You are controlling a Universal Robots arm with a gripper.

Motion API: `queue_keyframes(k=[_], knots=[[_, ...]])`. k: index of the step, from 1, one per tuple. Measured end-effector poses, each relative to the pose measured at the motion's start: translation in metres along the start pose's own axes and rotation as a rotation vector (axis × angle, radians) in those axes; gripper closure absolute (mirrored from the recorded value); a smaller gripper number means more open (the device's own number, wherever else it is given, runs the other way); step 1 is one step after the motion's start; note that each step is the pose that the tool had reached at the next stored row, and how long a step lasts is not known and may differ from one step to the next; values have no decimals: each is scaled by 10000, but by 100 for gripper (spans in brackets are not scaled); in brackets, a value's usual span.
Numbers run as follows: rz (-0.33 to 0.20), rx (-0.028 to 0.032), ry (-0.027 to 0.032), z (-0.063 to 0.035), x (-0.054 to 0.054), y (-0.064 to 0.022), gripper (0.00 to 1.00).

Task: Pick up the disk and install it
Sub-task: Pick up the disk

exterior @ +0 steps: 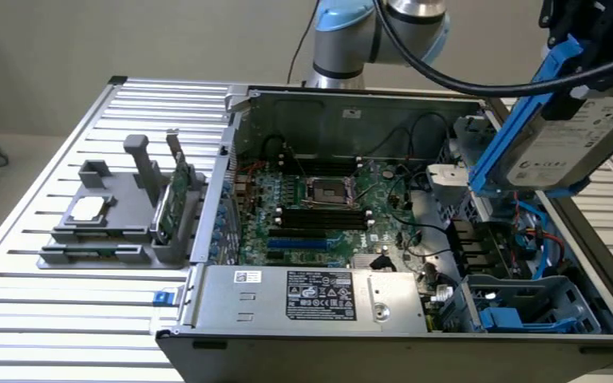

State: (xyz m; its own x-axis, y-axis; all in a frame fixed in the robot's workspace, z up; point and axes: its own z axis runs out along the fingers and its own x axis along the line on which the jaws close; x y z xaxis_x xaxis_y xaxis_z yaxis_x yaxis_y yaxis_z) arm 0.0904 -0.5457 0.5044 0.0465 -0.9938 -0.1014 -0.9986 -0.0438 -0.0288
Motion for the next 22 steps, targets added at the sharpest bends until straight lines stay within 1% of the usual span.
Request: queue_keyframes(k=[6,12,18,22], knots=[[0,0,0,-15,252,-6,67],[41,4,1,-3,446,3,67],[119,17,0,31,596,11,67],[220,32,-11,63,659,14,67]])
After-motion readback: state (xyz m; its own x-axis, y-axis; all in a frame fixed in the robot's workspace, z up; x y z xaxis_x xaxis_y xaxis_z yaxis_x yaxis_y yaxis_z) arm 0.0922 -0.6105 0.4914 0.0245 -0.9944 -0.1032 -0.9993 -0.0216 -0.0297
